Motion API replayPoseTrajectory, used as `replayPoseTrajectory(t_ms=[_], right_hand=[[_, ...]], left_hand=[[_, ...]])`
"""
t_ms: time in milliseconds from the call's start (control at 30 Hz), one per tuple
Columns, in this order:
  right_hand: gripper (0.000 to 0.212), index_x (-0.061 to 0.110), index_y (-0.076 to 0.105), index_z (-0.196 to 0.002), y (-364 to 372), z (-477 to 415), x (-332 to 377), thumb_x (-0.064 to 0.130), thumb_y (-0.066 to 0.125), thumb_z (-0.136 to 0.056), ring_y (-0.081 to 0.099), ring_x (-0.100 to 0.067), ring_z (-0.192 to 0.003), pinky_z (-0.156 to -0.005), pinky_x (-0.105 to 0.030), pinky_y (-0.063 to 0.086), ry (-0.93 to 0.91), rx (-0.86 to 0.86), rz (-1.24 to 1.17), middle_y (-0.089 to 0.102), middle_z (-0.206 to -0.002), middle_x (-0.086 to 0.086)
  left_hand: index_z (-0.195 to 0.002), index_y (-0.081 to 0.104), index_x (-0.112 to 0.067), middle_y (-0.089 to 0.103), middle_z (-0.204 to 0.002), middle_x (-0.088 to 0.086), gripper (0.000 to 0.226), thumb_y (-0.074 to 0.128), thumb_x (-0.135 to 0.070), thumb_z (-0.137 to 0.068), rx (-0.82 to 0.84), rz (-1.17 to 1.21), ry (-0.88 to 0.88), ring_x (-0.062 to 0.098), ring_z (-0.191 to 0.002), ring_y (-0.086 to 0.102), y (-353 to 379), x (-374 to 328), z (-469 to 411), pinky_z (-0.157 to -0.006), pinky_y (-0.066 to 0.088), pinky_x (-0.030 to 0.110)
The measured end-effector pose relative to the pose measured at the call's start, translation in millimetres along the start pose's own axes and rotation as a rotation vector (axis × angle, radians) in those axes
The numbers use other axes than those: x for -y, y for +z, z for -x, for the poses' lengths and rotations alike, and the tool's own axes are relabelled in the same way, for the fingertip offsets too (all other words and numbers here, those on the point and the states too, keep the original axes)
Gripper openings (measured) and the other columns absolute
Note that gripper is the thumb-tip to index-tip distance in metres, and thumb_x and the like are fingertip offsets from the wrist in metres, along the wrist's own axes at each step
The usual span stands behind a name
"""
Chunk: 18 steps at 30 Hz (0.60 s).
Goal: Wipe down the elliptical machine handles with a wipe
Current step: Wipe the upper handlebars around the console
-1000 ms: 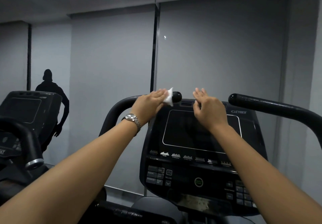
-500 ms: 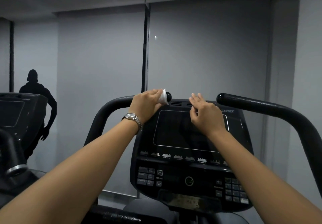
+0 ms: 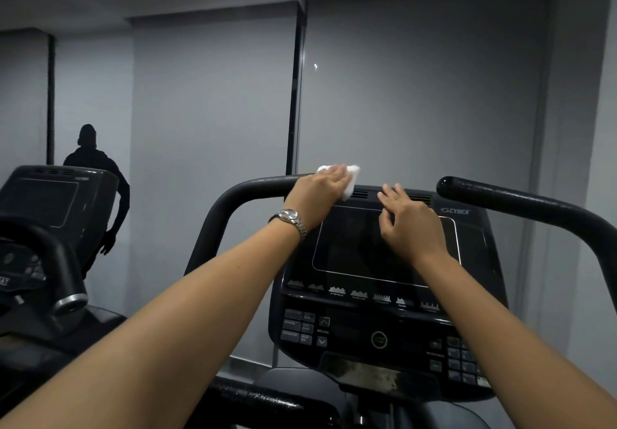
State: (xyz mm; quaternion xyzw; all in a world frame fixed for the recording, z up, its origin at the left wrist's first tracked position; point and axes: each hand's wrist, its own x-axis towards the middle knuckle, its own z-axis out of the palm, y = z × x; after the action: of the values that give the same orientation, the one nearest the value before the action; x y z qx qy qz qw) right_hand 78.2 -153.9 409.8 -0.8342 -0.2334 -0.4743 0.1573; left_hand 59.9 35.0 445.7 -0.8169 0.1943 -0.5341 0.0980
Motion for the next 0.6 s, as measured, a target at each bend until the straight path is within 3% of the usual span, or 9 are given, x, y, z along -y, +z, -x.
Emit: replayPoseTrajectory(t_ms=[100, 133, 233, 333, 400, 467, 600], right_hand=[[0.039, 0.014, 0.058, -0.13, 0, 3, 1, 0.013, 0.05, -0.092, 0.042, -0.018, -0.135, -0.101, -0.041, 0.044, 0.032, -0.001, -0.039, 0.05, -0.142, 0.0], [0.039, 0.014, 0.06, -0.129, 0, 5, 3, 0.013, 0.05, -0.091, 0.046, -0.018, -0.133, -0.102, -0.04, 0.043, 0.06, 0.001, -0.076, 0.053, -0.139, -0.001], [0.032, 0.017, 0.069, -0.116, -4, 15, 15, 0.015, 0.054, -0.088, 0.066, -0.018, -0.098, -0.092, -0.03, 0.047, 0.241, 0.031, -0.311, 0.071, -0.112, -0.004], [0.021, 0.018, 0.077, -0.085, -1, 31, 35, 0.023, 0.057, -0.09, 0.067, -0.009, -0.074, -0.081, -0.028, 0.052, 0.439, 0.131, -0.644, 0.076, -0.086, -0.003], [0.031, 0.014, 0.074, -0.077, 2, 46, 51, 0.031, 0.054, -0.093, 0.071, -0.015, -0.073, -0.081, -0.038, 0.057, 0.622, 0.204, -0.866, 0.075, -0.074, -0.005], [0.039, 0.005, 0.071, -0.083, -2, 61, 68, 0.035, 0.051, -0.095, 0.073, -0.024, -0.079, -0.075, -0.039, 0.058, 0.791, 0.26, -1.026, 0.074, -0.077, -0.013], [0.04, 0.001, 0.07, -0.083, -10, 89, 96, 0.04, 0.06, -0.089, 0.069, -0.024, -0.068, -0.068, -0.035, 0.058, 0.918, 0.348, -1.189, 0.073, -0.075, -0.011]], left_hand=[[-0.1, 0.07, -0.006, 0.067, -0.111, 0.008, 0.04, 0.071, 0.013, -0.065, -0.021, 0.025, 0.082, 0.029, -0.076, 0.071, -4, 2, 5, -0.058, 0.059, 0.04], [-0.098, 0.07, -0.007, 0.068, -0.106, 0.006, 0.035, 0.068, 0.012, -0.069, 0.016, 0.031, 0.055, 0.028, -0.073, 0.07, -10, 1, 8, -0.06, 0.058, 0.038], [-0.101, 0.072, -0.014, 0.072, -0.099, 0.003, 0.032, 0.053, 0.004, -0.083, 0.064, 0.213, -0.18, 0.023, -0.086, 0.068, -19, -7, 20, -0.077, 0.053, 0.028], [-0.097, 0.074, -0.013, 0.071, -0.093, 0.003, 0.028, 0.053, 0.001, -0.086, 0.095, 0.555, -0.548, 0.017, -0.083, 0.066, -25, -27, 47, -0.072, 0.05, 0.02], [-0.093, 0.074, -0.015, 0.07, -0.084, 0.0, 0.021, 0.058, -0.004, -0.086, 0.084, 0.76, -0.756, 0.012, -0.076, 0.064, -25, -43, 70, -0.061, 0.046, 0.014], [-0.091, 0.075, -0.018, 0.071, -0.079, -0.004, 0.015, 0.064, -0.011, -0.084, 0.046, 0.909, -0.901, 0.006, -0.073, 0.064, -29, -58, 94, -0.057, 0.045, 0.01], [-0.088, 0.075, -0.019, 0.072, -0.073, -0.005, 0.009, 0.067, -0.021, -0.084, 0.048, 1.093, -0.988, 0.004, -0.068, 0.066, -40, -85, 131, -0.051, 0.044, 0.008]])
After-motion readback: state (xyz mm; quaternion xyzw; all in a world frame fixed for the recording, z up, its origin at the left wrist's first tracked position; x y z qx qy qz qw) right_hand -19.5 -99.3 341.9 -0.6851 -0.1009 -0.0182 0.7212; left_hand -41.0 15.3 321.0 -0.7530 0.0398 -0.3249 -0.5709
